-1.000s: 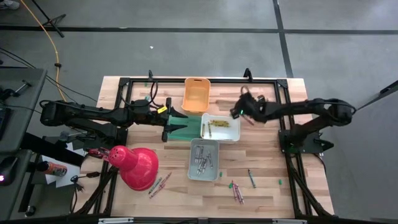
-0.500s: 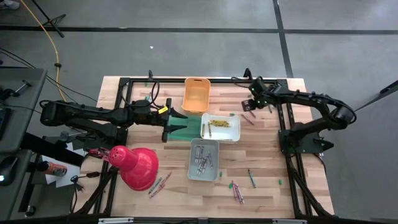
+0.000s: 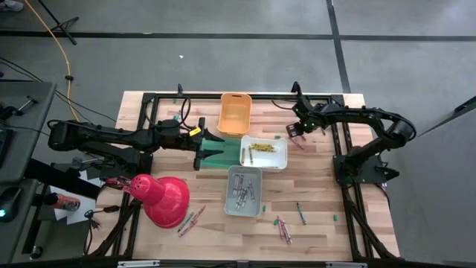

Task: Sort crayons
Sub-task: Put the pink crayon into the blue bin

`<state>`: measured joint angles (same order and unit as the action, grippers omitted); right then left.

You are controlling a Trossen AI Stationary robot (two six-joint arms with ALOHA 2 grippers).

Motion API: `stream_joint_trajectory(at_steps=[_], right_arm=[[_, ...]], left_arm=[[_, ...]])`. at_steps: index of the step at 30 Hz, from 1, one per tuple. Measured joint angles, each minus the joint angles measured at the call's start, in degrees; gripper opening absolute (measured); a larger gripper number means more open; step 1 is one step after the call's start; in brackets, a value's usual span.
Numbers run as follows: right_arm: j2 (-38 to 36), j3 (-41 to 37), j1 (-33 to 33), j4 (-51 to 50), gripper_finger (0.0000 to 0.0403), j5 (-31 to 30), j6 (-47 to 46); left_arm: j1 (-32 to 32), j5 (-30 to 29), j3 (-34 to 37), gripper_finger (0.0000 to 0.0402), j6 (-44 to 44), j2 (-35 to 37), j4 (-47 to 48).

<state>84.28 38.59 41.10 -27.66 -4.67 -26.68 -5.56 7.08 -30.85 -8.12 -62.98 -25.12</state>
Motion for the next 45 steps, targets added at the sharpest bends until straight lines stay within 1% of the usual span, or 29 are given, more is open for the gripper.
stream_joint_trajectory(at_steps=[5,9,11,13,15,18,19,23,27,31,35,37,40,43,45], right_arm=[[2.5,0.1,0.0,0.2,0.0130,-0.5,0.0],[3.5,0.2,-0.5,0.1,0.0129,-2.5,-0.3],[3.6,0.2,-0.7,-0.2,0.0121,-3.3,-0.3],[3.7,0.2,-1.3,-0.8,0.0103,-4.7,-0.2],[3.7,0.1,-1.8,-1.4,0.0074,-6.3,0.4],[3.7,0.1,-2.8,-2.1,0.0021,-8.9,1.8],[3.7,0.1,-3.1,-2.2,0.0013,-9.5,2.3],[3.7,0.1,-4.6,-2.5,0.0018,-12.0,2.8],[2.9,-0.1,-6.6,-3.8,0.0005,-14.9,4.7],[0.6,-0.3,-8.7,-6.9,0.0004,-15.9,4.7],[-3.3,-0.3,-10.8,-7.2,0.0003,-18.2,4.4],[-5.6,-0.3,-12.1,-6.0,0.0002,-18.6,4.4],[-9.0,-0.3,-14.5,-1.6,0.0002,-19.2,5.1],[-11.8,-0.2,-17.4,6.1,0.0002,-19.3,7.5],[-12.9,-0.2,-19.4,12.4,0.0002,-19.2,10.3]], left_arm=[[0.0,0.0,0.0,0.0170,0.0,0.0,0.1],[0.0,0.0,0.0,0.0170,0.4,0.0,2.0],[0.0,-0.8,0.0,0.0170,0.4,0.0,3.1],[0.0,-3.2,0.0,0.0170,0.5,0.1,4.6],[0.0,-6.4,0.0,0.0170,0.5,0.6,5.9],[0.0,-11.6,-1.0,0.0170,1.3,1.9,11.5],[0.0,-13.2,-1.5,0.0170,2.1,2.5,13.6],[0.0,-17.5,-3.4,0.0170,5.0,5.4,20.8],[0.0,-18.0,-3.5,0.0170,5.0,8.9,26.5],[-0.6,-20.0,-3.5,0.0170,5.1,11.5,32.2],[-1.9,-23.6,-2.5,0.0170,6.9,12.6,33.1],[-2.8,-25.9,-0.9,0.0170,6.8,12.9,31.9],[-4.3,-28.4,0.9,0.0170,6.6,12.9,29.8],[-5.3,-28.1,2.7,0.0170,8.2,12.9,27.8],[-5.5,-26.6,3.9,0.0170,8.4,12.9,25.9]])
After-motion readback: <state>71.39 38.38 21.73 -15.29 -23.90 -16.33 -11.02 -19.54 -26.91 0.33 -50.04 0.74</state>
